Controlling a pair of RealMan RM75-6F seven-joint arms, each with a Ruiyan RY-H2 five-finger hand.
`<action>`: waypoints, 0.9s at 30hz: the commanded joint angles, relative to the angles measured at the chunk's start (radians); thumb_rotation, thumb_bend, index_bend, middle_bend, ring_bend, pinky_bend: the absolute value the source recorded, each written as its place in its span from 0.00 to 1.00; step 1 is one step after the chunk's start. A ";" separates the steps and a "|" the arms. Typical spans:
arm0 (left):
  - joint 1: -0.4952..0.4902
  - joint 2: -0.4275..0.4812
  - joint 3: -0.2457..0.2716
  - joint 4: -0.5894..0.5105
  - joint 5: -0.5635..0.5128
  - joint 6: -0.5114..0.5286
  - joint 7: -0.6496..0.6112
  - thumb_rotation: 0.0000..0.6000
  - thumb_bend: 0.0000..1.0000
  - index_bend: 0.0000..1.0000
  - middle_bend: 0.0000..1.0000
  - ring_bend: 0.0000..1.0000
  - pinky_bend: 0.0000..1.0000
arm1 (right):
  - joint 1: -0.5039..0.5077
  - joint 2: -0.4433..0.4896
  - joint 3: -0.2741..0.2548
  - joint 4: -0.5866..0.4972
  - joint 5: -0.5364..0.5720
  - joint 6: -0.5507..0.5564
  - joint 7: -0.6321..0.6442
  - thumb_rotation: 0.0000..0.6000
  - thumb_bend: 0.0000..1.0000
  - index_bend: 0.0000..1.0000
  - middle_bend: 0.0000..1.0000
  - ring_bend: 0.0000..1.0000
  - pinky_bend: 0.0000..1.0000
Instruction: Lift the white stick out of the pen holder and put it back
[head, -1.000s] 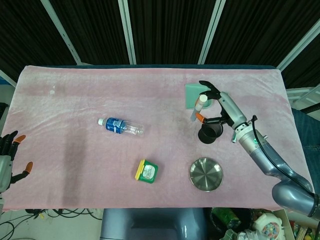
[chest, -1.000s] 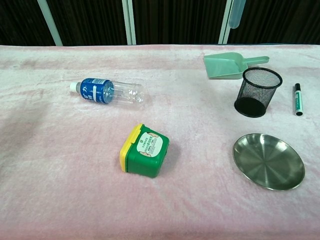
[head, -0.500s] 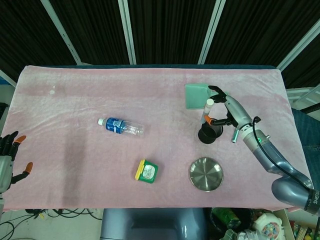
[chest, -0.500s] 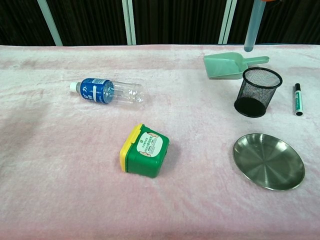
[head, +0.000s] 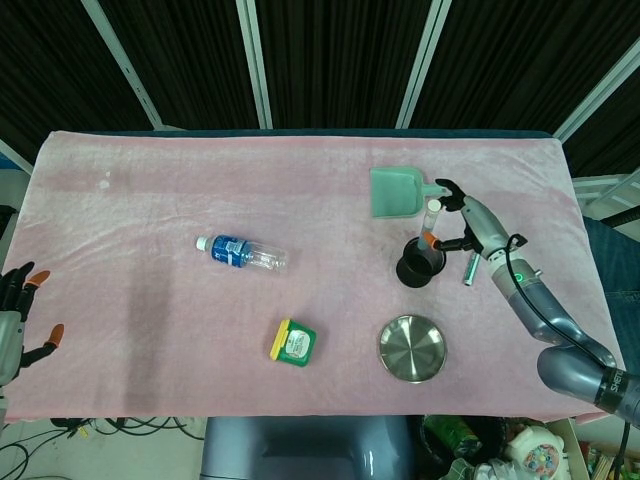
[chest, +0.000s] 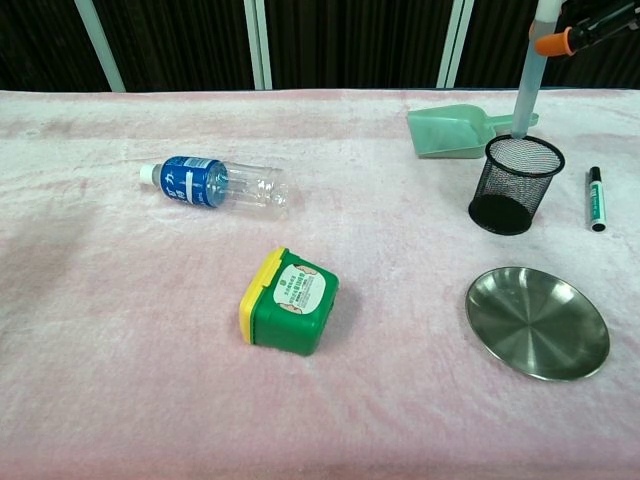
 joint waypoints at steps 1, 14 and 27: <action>-0.001 0.000 0.000 0.000 0.000 -0.001 0.001 1.00 0.33 0.12 0.02 0.00 0.00 | 0.001 0.000 -0.007 0.005 0.006 -0.006 0.012 1.00 0.39 0.63 0.06 0.20 0.21; 0.000 0.000 -0.001 0.000 0.000 0.001 0.000 1.00 0.33 0.12 0.02 0.00 0.00 | 0.003 -0.030 -0.040 0.050 -0.010 -0.027 0.059 1.00 0.38 0.63 0.06 0.20 0.21; 0.000 0.000 -0.001 0.000 0.000 0.001 -0.001 1.00 0.33 0.12 0.02 0.00 0.00 | 0.005 -0.076 -0.074 0.113 -0.035 -0.037 0.085 1.00 0.38 0.63 0.06 0.20 0.21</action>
